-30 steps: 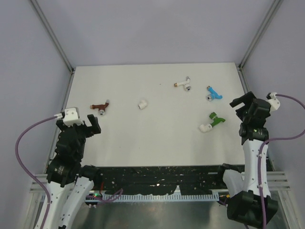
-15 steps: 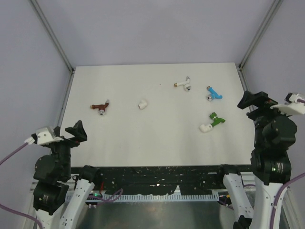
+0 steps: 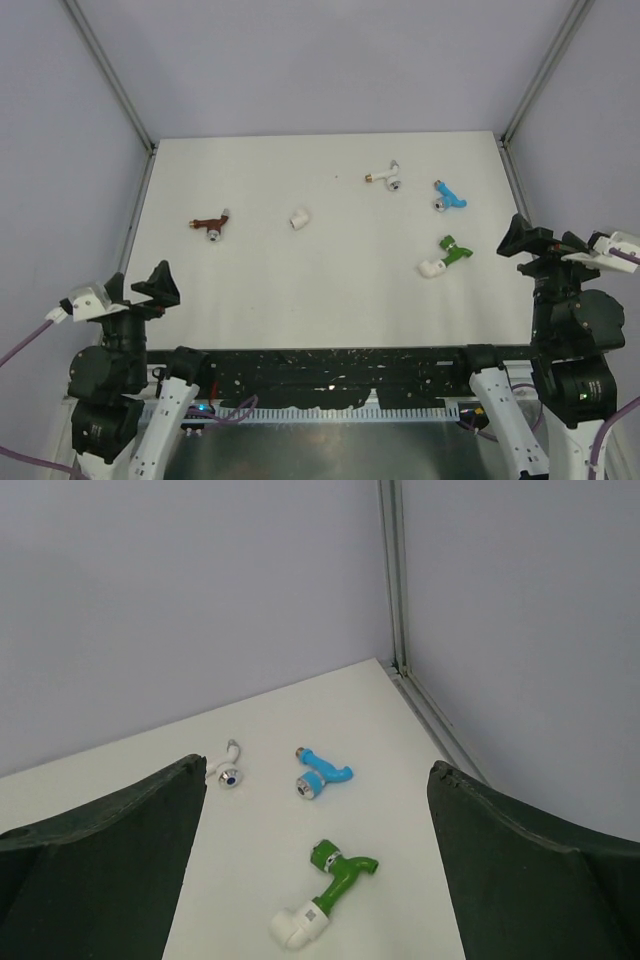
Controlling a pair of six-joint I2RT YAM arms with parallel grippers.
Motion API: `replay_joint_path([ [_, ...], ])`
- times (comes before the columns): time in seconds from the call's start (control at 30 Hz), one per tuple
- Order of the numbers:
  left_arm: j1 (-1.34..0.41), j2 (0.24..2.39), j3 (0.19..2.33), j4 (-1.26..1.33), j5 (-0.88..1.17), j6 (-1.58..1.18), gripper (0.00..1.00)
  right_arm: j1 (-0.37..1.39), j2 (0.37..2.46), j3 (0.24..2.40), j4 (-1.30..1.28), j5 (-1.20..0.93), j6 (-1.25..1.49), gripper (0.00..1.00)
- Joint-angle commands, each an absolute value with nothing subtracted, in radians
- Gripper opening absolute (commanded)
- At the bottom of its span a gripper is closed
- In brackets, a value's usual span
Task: Install the water faucets
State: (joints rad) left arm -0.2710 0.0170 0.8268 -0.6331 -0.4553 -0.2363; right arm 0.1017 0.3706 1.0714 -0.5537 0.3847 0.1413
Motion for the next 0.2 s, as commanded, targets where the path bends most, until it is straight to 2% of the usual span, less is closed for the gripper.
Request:
replay_joint_path([
  [0.0,-0.273,0.014,0.798,-0.591,-0.422,-0.255,1.00,0.109,0.339,1.065,-0.519,0.405,0.103,0.95],
  [0.17,-0.273,0.031,0.750,-0.557,-0.388,-0.262,1.00,0.112,0.319,1.042,-0.512,0.414,0.104,0.95],
])
